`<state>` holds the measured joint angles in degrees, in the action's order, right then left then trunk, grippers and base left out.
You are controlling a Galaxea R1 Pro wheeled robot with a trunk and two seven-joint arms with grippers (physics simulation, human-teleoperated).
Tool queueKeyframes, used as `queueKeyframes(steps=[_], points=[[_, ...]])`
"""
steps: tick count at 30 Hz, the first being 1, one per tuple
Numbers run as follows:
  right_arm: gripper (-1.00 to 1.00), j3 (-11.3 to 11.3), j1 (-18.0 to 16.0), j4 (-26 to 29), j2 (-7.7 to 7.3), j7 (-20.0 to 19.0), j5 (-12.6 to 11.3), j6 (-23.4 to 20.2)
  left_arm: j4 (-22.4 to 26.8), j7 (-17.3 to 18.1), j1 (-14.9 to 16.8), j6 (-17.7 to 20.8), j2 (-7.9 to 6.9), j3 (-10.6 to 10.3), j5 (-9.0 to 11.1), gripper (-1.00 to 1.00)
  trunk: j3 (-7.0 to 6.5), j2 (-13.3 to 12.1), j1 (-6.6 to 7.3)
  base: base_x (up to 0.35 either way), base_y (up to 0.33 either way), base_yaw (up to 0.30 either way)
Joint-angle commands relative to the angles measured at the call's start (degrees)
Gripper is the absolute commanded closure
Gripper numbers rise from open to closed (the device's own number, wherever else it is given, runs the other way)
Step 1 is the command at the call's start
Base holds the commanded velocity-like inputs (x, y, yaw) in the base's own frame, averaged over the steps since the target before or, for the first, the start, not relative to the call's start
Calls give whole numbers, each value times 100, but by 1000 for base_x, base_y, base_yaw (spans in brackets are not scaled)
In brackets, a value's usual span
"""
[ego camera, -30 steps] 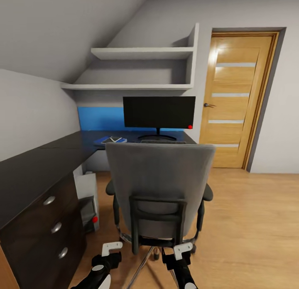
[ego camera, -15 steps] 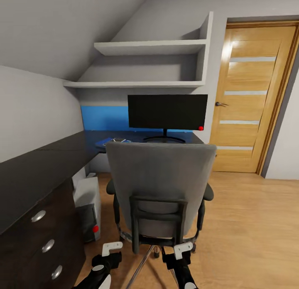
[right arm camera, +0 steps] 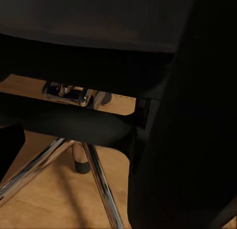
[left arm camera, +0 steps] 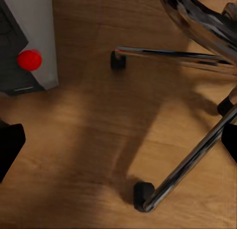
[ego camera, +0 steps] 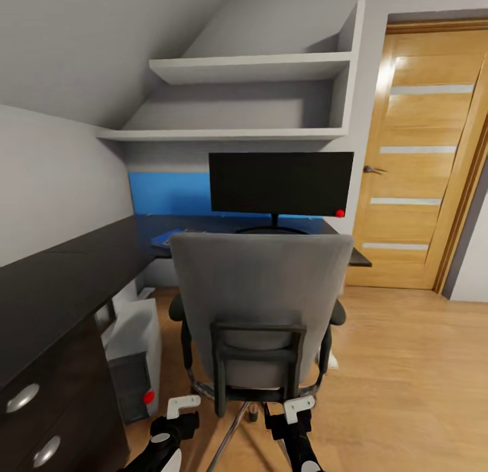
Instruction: In the bedroom, organize the workspace by keeping the computer under the desk, ensuring the monitor is on the desk, placing the keyboard on the desk next to the monitor, placing the mouse on the desk next to the keyboard, moving the folder from the swivel chair onto the desk next to the mouse, stacking the notebook on top of the folder with the pen on top of the notebook, and positioning the swivel chair next to the desk.
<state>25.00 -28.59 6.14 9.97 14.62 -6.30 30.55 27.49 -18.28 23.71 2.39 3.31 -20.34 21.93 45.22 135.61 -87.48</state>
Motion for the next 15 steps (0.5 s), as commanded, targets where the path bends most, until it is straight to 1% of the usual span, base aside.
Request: queueKeyframes(steps=[1, 9, 11, 15], points=[[-100, 115, -7, -13, 2, 14, -51, 4, 11, -53, 4, 24, -6, -49, 37, -100, 6, 2, -3, 323, 0, 0], [-100, 111, -7, -12, 2, 14, -46, 5, 11, -53, 4, 22, -6, -49, 34, -100, 6, 2, -3, 323, -6, 0], [-100, 110, -7, -9, 2, 14, -46, 7, 11, -53, 5, 21, -6, -49, 34, -100, 6, 2, -3, 320, -81, 0], [-100, 110, -7, -8, 2, 14, -46, 7, 11, -53, 5, 23, -6, -49, 36, -100, 6, 2, -3, 306, -159, 0]])
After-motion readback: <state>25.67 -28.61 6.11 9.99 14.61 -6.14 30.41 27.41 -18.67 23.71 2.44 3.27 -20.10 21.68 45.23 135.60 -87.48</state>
